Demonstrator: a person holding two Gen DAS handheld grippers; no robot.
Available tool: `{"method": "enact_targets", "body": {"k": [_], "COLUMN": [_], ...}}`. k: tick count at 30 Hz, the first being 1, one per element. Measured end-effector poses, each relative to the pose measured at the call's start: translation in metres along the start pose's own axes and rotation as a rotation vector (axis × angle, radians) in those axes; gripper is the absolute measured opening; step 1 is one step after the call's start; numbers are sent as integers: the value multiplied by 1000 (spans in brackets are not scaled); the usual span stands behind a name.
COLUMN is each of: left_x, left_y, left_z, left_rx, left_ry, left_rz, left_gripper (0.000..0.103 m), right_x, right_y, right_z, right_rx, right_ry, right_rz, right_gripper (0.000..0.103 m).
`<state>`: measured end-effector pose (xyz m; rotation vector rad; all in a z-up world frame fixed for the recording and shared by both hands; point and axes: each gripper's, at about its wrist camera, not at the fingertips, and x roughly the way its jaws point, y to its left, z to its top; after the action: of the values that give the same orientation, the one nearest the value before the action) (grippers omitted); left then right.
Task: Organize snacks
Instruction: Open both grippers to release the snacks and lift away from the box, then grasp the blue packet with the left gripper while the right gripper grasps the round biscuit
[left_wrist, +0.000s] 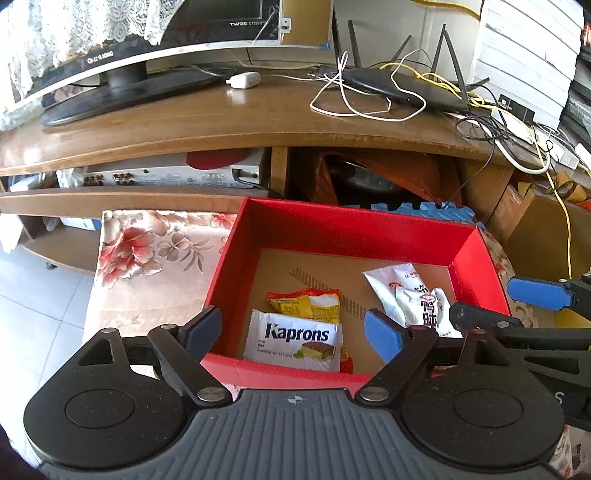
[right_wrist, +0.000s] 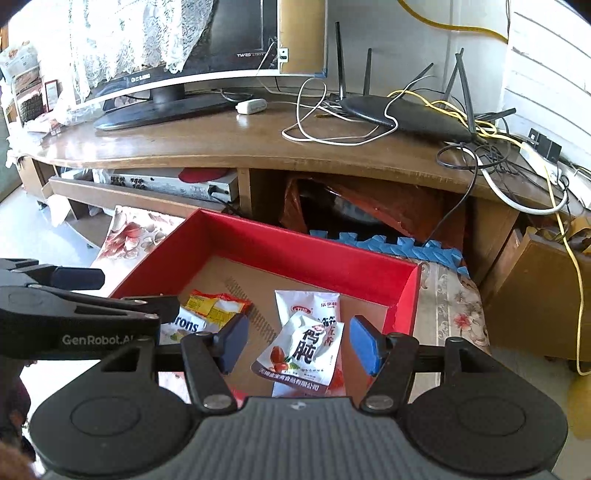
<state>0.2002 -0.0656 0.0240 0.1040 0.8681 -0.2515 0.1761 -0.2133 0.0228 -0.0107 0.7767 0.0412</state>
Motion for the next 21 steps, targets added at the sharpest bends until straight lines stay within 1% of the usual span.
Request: {"method": "enact_targets", "body": {"k": [12,16,18,20,21], "left_x": [-16,-21,-23,-27,-28], "left_y": [0,0,2,6,8], "left_z": [-21,-30,-35,-42,-45], "left_rx": [33,34,31,22,18], "left_ry": [11,26,41,53,59], "left_rz": [2,-11,-24,-38,-44], "left_gripper": [88,88,89,90,91], "right_x": [-16,-21,-24,-26,-27], "right_y": [10,13,13,13,14], "right_z": [-17,-25,-31,-38,-42], "right_rx": [-18,-21,-16,-15,-19], "right_ry": [27,36,48,63,75], "right_rz": [3,12,23,32,35], "right_gripper": [52,53,55,59,59]}}
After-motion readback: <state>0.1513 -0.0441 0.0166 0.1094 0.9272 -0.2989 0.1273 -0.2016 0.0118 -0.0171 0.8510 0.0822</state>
